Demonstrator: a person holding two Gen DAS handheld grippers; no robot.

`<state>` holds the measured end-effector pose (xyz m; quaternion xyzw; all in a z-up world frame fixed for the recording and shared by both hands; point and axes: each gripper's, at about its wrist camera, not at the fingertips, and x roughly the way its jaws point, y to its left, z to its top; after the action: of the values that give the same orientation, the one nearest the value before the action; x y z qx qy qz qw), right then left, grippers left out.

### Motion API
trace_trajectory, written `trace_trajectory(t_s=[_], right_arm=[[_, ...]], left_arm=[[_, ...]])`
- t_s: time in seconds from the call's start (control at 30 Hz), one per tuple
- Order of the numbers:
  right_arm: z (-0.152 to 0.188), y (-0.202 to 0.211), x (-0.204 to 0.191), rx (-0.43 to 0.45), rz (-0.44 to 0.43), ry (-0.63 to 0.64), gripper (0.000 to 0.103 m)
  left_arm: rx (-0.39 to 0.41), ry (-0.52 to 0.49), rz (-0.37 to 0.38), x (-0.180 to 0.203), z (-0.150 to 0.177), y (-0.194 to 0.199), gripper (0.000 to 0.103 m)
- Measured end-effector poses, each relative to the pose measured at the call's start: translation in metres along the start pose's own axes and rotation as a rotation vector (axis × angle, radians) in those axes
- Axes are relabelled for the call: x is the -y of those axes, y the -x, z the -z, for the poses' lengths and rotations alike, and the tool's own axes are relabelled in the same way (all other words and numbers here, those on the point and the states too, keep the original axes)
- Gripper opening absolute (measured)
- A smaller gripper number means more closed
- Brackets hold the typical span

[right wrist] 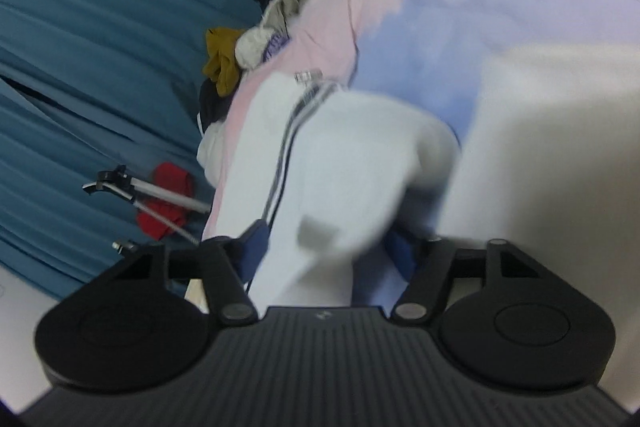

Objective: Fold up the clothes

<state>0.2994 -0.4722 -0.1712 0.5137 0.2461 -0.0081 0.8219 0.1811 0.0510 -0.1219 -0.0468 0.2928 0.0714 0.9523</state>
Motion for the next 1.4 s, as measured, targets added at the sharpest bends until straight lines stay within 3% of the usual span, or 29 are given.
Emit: trace_trajectory(t_s=[0.03,0.1,0.2,0.4,0.5,0.63,0.83,0.97,1.1,1.23,1.4], right_arm=[[-0.005,-0.006,0.002,0.02,0.014,0.006,0.049],[-0.019,-0.02,0.018,0.032,0.053,-0.035,0.017],[-0.025,-0.021,0.031,0.033,0.036,-0.087,0.006],[-0.045,0.001,-0.01,0.167,0.014,0.135,0.006],[-0.048,0.005,-0.006,0.214,0.049,0.199,0.006],[-0.05,-0.017,0.022,0.128,0.187,0.235,0.006],[-0.043,-0.019,0.008,0.108,0.234,0.304,0.01],[-0.031,0.004,-0.002,0.112,0.288,0.318,0.021],[-0.013,0.042,-0.019,0.109,0.328,0.456,0.021],[0.011,0.076,-0.05,0.104,0.308,0.668,0.021],[0.046,0.125,-0.072,0.084,0.22,0.719,0.021]], left_arm=[[-0.007,0.015,0.001,-0.001,0.0,-0.002,0.008],[-0.013,0.022,-0.004,-0.001,0.0,-0.005,0.008],[-0.017,0.008,-0.01,0.004,0.001,-0.008,0.01],[-0.01,-0.04,0.003,0.01,0.005,-0.009,0.011],[-0.029,-0.07,0.021,0.014,0.009,-0.008,0.012],[-0.08,-0.12,0.02,0.021,0.016,-0.013,0.014],[-0.106,-0.108,0.029,0.02,0.018,-0.019,0.016],[-0.104,-0.098,0.048,0.018,0.017,-0.013,0.023],[-0.101,-0.088,0.069,0.016,0.016,-0.006,0.029],[-0.09,-0.078,0.093,0.014,0.013,0.007,0.041],[-0.097,-0.029,0.114,0.007,0.006,0.044,0.052]])
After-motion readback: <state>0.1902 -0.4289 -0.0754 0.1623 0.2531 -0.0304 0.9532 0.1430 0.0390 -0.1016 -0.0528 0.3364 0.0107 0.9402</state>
